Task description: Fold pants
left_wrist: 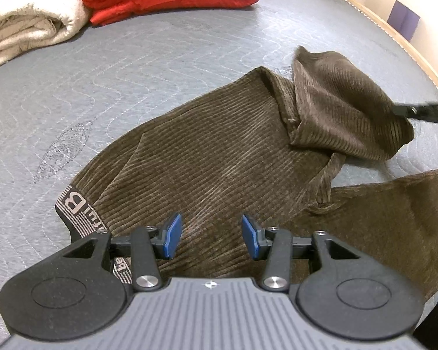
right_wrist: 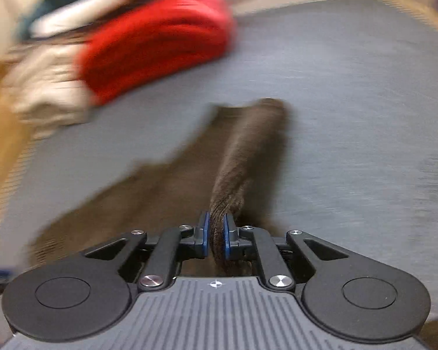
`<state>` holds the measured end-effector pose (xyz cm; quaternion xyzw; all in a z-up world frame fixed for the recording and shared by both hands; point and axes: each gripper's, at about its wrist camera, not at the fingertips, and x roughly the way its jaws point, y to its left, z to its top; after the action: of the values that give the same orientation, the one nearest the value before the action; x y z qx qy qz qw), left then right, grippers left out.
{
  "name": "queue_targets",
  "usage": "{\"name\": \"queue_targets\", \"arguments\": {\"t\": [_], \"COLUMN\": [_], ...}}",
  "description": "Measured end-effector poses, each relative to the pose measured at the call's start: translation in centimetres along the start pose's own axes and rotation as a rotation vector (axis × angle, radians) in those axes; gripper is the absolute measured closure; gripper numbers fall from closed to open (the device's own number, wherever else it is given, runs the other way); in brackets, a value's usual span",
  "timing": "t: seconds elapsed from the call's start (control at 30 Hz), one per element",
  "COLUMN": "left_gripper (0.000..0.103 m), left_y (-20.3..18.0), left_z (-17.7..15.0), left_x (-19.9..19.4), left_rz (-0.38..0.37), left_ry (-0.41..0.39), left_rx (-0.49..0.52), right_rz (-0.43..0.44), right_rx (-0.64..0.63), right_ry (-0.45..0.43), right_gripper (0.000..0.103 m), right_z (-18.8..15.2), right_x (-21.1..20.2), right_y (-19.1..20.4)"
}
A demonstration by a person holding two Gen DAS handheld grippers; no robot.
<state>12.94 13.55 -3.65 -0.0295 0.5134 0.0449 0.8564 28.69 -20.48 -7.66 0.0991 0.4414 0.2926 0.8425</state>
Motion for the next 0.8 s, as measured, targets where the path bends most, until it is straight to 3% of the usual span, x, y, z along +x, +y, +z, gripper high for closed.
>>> {"name": "queue_targets", "arguments": {"t": [0.1,0.13,0.23,0.3,0.33,0.4,0.57,0.77,0.8], "left_gripper": [0.053,0.053,0.053,0.053,0.053,0.053,0.052,0.052,0.052], "left_y": [-0.1,-0.1,0.1,0.2,0.2,0.0,-0.5,-0.9,-0.9], "left_z": [-0.3,-0.3,-0.4,-0.5,-0.5,-0.5,-0.2,0.3,0.3], "left_x": [-0.5,-0.6,-0.7,-0.6,-0.5,-0.3,0.4,1.0,1.1], "left_rz": [-0.007,-0.009,-0.004,0.0,0.0,0.004,0.005,-0.006,-0.006], "left_ry": [-0.006,-0.009,-0.008,-0.006,-0.005,-0.001,0.008,0.013,0.014], "left_rx": [0.006,0.008,0.003,-0.004,-0.003,0.005,0.018,0.018,0.016], "right_rz": [0.251,0.272,0.197,0.165,0.157,0.127,0.068,0.029,0.033], "right_rx": [-0.077,-0.126,-0.194,-0.152,-0.109,0.031,0.3,0.338,0.34], "right_ry": [0.16,0.208,0.27,0.227,0.191,0.1,-0.001,0.13,0.135], "right_gripper": [0.093,0.093,0.091,0.083,0.073,0.064,0.065,0.064,0.06], "right_z": [-1.8,-2.7,-4.2,-3.7,-3.2,-2.0,-0.8,-1.4,-1.8], "right_x": [-0.9,-1.1,-1.3,-2.0,-2.5,-3.4,-3.2,2.2,2.6], "right_y": [1.7,2.3,2.7,1.6,0.9,-1.2,-6.0,-5.8,-5.4]}}
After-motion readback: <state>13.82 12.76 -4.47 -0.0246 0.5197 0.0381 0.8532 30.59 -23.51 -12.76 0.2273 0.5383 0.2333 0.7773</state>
